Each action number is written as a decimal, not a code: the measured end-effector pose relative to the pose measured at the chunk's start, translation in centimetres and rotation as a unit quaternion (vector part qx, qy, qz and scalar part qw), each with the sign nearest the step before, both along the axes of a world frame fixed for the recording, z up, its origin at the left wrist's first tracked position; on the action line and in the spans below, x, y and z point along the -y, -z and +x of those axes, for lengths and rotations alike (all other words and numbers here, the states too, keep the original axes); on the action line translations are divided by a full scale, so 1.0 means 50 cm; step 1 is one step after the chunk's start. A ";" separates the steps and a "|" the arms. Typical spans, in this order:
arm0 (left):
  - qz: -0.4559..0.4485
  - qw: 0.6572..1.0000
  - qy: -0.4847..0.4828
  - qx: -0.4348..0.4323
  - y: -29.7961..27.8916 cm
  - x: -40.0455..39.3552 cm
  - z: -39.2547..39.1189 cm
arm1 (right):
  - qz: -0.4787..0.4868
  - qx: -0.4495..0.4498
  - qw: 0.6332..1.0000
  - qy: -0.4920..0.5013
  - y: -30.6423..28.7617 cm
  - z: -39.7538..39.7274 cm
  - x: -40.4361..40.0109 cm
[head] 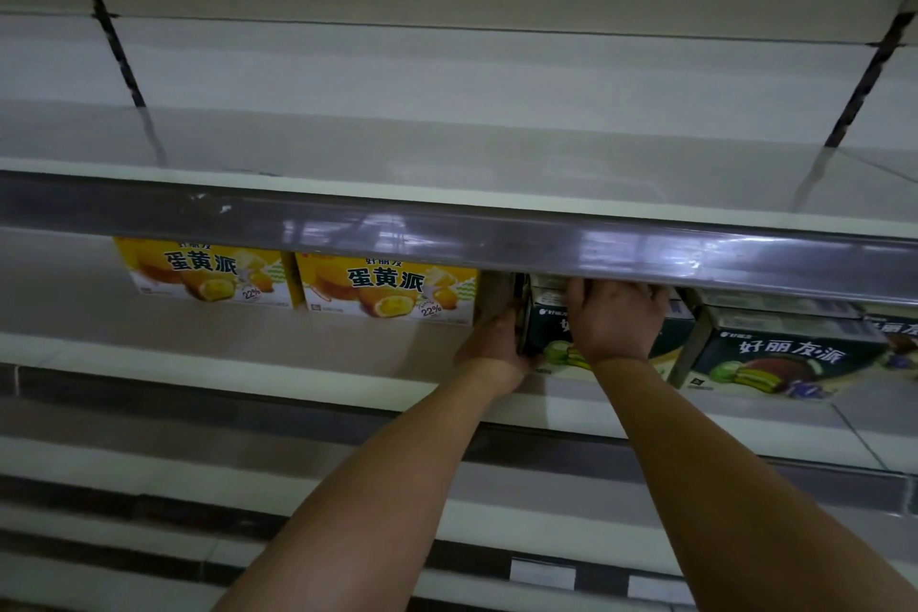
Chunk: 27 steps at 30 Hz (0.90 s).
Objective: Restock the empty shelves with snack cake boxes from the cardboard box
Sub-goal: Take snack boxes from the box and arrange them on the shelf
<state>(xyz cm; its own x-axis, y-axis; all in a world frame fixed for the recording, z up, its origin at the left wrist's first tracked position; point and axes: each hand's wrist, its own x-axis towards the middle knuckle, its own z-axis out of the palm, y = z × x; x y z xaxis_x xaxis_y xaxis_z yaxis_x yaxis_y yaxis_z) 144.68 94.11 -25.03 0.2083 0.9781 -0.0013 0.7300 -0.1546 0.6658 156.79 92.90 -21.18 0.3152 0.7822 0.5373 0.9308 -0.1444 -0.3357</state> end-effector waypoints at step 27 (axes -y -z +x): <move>0.087 0.984 -0.045 0.147 -0.045 0.152 -0.033 | -0.078 -0.099 0.976 0.176 0.053 0.043 0.282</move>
<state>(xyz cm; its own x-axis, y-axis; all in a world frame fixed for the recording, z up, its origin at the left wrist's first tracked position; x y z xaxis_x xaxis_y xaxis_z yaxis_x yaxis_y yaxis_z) 143.03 86.49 -22.77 0.0868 0.9728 0.2148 0.5263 -0.2279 0.8192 158.93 78.79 -23.83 0.6643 0.6748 0.3215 0.7338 -0.5069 -0.4524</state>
